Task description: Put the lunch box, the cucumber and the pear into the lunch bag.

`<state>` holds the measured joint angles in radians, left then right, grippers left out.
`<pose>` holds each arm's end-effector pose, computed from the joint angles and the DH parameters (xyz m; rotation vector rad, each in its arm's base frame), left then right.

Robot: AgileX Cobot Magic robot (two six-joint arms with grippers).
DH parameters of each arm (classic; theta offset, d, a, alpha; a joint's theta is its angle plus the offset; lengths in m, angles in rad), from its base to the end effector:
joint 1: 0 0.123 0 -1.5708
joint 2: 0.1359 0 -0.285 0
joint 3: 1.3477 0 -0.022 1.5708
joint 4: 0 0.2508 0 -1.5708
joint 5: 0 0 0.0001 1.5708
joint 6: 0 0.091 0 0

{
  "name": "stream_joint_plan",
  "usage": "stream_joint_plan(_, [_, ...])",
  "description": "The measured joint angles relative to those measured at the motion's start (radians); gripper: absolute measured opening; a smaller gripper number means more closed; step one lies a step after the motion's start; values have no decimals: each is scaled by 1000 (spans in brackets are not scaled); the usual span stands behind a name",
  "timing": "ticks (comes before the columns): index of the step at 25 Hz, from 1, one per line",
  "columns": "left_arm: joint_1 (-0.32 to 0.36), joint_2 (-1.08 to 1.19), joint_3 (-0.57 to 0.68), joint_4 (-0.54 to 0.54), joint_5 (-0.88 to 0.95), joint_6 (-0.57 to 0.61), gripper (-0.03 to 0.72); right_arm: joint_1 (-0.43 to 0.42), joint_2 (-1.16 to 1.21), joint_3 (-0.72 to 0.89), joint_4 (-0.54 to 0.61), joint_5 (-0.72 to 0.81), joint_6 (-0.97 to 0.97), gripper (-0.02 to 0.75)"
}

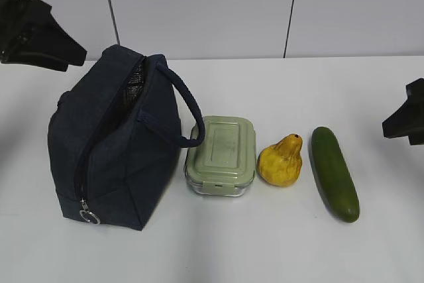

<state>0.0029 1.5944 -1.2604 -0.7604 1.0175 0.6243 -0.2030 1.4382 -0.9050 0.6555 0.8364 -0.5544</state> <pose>0.3266 -0.0525 0.2983 0.3912 2.5119 -0.7701 0.2713 -0.0138 0.2450 0.0348 2.6307 0.5466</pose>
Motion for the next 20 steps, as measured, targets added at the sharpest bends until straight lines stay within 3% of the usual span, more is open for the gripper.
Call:
stream_joint_plan(7, [0,0,0,130,-11,-35,276,-2,46,0,-2,14,-1,391])
stream_joint_plan(20, [-33,53,0,157,-14,-57,276,24,63,-1,-3,14,-45,391])
